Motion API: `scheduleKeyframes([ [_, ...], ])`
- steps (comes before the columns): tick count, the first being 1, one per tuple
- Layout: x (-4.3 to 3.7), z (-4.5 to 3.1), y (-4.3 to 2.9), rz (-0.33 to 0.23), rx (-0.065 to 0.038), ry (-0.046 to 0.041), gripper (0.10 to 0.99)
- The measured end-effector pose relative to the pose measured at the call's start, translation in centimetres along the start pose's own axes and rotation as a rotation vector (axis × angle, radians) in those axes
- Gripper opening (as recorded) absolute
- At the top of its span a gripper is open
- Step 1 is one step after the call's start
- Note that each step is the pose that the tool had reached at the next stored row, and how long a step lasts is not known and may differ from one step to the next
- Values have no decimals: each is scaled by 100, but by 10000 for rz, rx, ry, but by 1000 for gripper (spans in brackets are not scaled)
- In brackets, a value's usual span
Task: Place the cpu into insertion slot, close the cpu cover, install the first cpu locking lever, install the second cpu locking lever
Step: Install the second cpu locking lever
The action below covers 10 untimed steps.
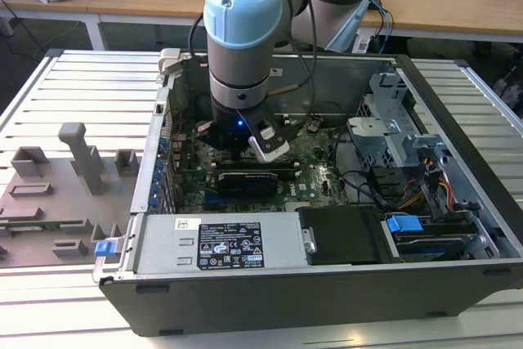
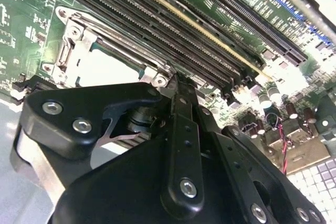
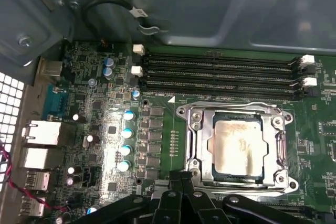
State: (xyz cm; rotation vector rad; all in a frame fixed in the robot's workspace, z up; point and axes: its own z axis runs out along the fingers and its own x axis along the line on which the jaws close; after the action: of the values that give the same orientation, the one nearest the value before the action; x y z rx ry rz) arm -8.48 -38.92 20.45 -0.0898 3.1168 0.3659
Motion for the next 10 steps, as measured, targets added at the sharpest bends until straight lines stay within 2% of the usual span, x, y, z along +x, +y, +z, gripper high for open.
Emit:
scheduleKeyframes([
  [4,18,17,4,0,-130,-9,106],
  [10,44,78,-9,-5,-128,-4,106],
])
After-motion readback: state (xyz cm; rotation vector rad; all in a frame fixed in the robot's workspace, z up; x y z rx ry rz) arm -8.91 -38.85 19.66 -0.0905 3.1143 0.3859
